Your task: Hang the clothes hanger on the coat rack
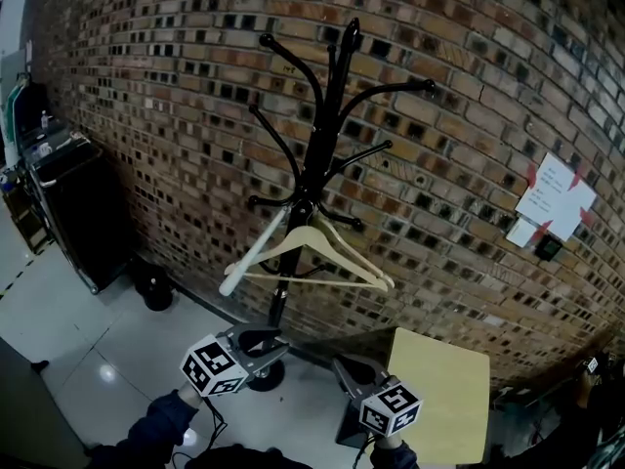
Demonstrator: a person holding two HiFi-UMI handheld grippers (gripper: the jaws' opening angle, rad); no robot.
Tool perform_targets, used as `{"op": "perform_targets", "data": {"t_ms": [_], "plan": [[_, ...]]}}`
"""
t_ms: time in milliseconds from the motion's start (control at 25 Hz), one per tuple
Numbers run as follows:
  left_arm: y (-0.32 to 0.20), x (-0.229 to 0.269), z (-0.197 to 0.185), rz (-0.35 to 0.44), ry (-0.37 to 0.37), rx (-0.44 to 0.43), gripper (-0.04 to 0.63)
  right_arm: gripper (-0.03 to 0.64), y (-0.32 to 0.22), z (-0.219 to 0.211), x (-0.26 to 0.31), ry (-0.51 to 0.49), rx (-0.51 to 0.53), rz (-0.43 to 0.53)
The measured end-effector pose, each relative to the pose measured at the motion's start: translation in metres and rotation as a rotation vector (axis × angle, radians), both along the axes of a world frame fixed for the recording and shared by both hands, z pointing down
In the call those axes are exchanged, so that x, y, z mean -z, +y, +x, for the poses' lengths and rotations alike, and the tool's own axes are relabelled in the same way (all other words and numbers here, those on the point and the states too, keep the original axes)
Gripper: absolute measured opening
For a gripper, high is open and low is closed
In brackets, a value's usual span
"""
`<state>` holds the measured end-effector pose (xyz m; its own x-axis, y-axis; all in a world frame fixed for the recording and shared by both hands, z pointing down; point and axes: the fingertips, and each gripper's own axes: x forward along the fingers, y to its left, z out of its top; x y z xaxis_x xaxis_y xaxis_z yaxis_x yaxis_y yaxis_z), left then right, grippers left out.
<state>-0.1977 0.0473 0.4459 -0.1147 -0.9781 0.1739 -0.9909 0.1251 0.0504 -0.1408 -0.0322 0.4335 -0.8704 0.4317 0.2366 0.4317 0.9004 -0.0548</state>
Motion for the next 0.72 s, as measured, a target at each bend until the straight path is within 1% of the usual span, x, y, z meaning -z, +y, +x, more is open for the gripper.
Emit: {"op": "perform_targets", "data": {"t_ms": [240,400,720], "plan": [[0.009,-0.010,0.001,0.007,0.040,0.031,0.095,0.005,0.008,0.005,0.004,-0.021,0.001,0.046],[0.014,-0.018,0.002,-0.002,0.043,0.046,0.095,0.005,0.015,0.006,0.000,-0.024,0.015,0.082],[0.017,-0.022,0.006,0.001,0.053,0.046,0.092,0.005,0.021,0.005,0.001,-0.031,0.026,0.100]]}}
